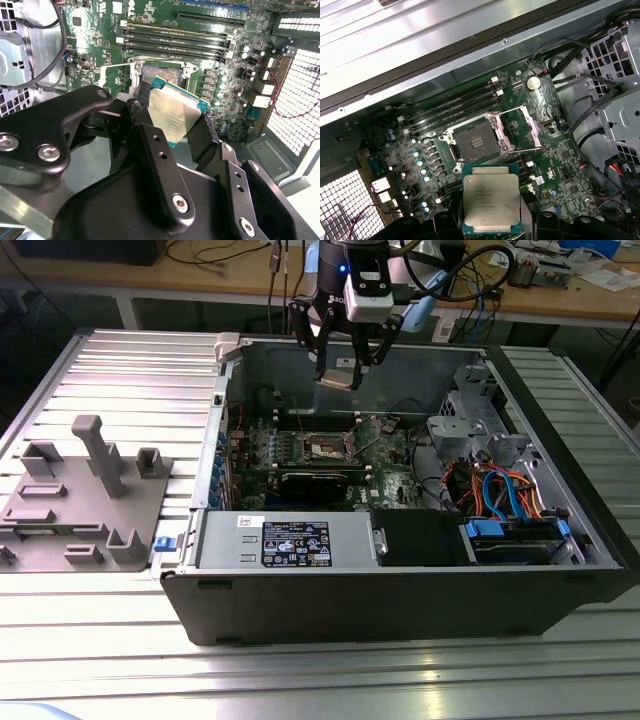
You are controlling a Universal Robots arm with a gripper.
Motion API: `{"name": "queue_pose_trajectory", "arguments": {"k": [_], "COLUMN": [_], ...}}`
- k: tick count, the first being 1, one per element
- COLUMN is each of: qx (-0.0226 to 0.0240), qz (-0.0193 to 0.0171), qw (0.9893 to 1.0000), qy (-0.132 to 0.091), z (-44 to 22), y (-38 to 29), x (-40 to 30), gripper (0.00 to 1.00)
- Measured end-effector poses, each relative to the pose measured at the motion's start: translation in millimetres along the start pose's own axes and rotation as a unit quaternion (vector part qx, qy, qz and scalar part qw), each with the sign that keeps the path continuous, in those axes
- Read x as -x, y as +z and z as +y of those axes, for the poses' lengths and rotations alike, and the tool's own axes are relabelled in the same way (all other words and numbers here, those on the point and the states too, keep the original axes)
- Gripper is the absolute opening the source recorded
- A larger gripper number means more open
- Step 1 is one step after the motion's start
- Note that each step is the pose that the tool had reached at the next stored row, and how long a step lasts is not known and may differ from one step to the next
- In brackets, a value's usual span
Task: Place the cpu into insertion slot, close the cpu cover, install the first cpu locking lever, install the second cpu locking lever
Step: 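Place the cpu into insertion slot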
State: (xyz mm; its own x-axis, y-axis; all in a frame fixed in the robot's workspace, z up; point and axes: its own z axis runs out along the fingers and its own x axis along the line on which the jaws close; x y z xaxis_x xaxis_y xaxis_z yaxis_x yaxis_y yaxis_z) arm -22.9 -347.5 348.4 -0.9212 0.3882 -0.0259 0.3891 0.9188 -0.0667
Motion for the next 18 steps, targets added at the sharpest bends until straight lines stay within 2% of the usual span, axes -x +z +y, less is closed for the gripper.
{"name": "queue_pose_trajectory", "arguments": {"k": [18], "qx": [-0.0054], "qz": [-0.0017], "qw": [1.0], "qy": [0.007], "z": [0.0], "y": [0.2], "x": [0.0], "gripper": [0.54]}}
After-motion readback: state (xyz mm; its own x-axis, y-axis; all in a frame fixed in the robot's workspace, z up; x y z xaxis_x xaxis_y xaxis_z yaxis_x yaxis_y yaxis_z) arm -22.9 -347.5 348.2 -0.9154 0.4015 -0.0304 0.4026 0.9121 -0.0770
